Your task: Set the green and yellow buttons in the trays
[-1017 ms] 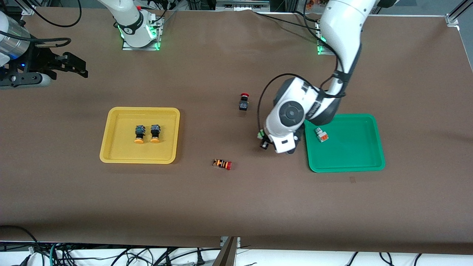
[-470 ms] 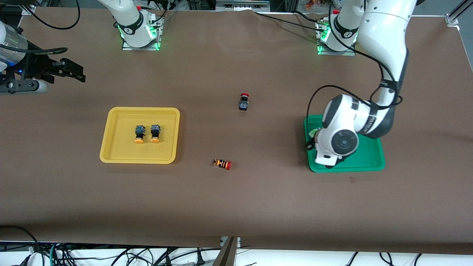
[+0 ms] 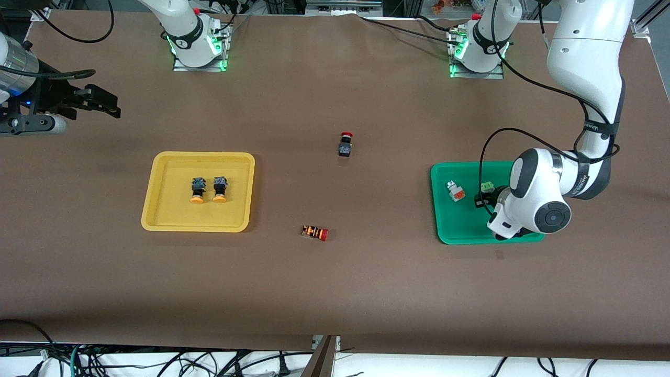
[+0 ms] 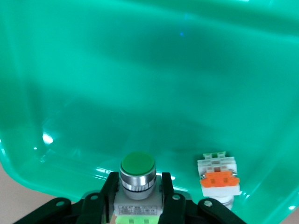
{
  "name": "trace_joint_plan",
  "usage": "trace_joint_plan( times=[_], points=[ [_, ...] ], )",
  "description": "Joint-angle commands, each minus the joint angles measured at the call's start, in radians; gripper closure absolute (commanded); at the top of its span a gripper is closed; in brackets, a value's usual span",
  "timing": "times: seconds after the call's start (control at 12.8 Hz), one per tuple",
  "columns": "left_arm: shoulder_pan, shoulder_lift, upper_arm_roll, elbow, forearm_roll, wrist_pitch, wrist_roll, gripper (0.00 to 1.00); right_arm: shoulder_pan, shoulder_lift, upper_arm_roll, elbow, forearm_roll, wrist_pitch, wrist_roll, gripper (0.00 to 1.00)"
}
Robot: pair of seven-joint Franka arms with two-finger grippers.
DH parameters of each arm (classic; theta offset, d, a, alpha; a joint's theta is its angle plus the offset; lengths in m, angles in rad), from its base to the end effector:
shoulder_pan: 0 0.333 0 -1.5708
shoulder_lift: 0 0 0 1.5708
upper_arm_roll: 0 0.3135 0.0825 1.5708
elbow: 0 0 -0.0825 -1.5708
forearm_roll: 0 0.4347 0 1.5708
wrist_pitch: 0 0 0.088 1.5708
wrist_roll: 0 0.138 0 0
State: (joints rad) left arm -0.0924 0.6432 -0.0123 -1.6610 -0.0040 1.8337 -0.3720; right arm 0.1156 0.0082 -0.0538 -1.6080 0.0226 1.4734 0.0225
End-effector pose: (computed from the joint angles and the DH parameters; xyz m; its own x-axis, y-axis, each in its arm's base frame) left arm 0.6445 -0.0680 0.1418 0.8620 0.2748 -0.4261 0.2296 -0.9608 -0.1551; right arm 0.5892 0.0399 0.5594 0.9889 0.0408 -0.1427 0.0385 -0.9991 -0.0189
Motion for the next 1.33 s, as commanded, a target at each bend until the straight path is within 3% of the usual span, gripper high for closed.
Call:
trace_joint_plan(
  times=[0.0, 0.31, 0.86, 1.1, 1.25],
  points=[
    [0.006, -0.010, -0.014, -0.023, 0.006, 0.030, 0.021, 0.01, -0.010, 0.012, 0.009, 0.031, -0.012, -0.022, -0.013, 0.00],
    [0.022, -0.040, -0.011, 0.088, 0.015, 0.004, 0.019, 0.00, -0.010, 0.012, 0.009, 0.033, -0.012, -0.021, -0.013, 0.00],
    [0.098, -0.321, -0.005, 0.180, 0.012, -0.195, 0.151, 0.00, -0.013, 0.018, 0.009, 0.033, -0.012, -0.021, -0.013, 0.00],
    [0.099, -0.457, 0.018, 0.060, 0.006, -0.194, 0.289, 0.00, -0.014, 0.018, 0.009, 0.033, -0.010, -0.021, -0.013, 0.00],
    [0.105, -0.592, 0.018, -0.140, 0.006, -0.021, 0.373, 0.00, -0.014, 0.018, 0.009, 0.033, -0.010, -0.021, -0.013, 0.00]
  ],
)
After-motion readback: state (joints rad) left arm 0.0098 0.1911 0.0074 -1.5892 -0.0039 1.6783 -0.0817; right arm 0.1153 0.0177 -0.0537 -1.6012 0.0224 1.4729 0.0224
